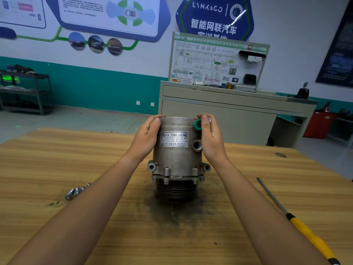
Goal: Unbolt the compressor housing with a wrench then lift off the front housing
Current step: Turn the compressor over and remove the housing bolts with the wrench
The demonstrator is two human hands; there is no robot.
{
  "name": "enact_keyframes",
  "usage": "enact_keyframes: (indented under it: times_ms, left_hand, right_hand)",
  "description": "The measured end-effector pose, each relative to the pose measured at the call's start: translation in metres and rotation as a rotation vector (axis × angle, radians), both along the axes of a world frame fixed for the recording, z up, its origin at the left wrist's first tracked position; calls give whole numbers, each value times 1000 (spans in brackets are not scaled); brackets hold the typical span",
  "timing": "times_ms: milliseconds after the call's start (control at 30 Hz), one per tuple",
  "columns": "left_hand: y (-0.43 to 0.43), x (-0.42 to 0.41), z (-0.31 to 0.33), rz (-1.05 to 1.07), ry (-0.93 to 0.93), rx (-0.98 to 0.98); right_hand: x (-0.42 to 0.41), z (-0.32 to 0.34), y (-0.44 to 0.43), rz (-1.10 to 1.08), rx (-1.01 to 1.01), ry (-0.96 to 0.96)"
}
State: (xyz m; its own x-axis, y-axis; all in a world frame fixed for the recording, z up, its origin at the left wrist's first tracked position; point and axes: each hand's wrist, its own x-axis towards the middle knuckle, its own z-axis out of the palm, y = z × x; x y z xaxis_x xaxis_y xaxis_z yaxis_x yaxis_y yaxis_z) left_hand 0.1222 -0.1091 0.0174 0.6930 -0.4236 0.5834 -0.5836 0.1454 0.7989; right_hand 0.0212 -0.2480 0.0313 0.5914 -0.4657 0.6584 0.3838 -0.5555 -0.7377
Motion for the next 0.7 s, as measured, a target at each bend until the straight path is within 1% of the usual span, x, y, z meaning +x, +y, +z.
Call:
enact_keyframes:
  times_ms: [133,367,467,567,633,700]
  left_hand:
    - [-4,4,1,-11,33,37]
    - [-1,7,1,-9,54,90]
    - [12,0,-11,45,65,75]
    - [23,-15,-33,53,106,70]
    - [24,-25,-45,37,83,71]
    - [26,-29,-48,35,62,47]
  right_hand:
    - [5,0,-1,28,50,12]
    - [11,2,-3,-4,106,31]
    - [13,-1,-4,-14,164,25]
    - [17,-3,-3,-23,248,17]
    - [21,-4,1,-16,291,5]
    - [24,-4,5,-1,288,12]
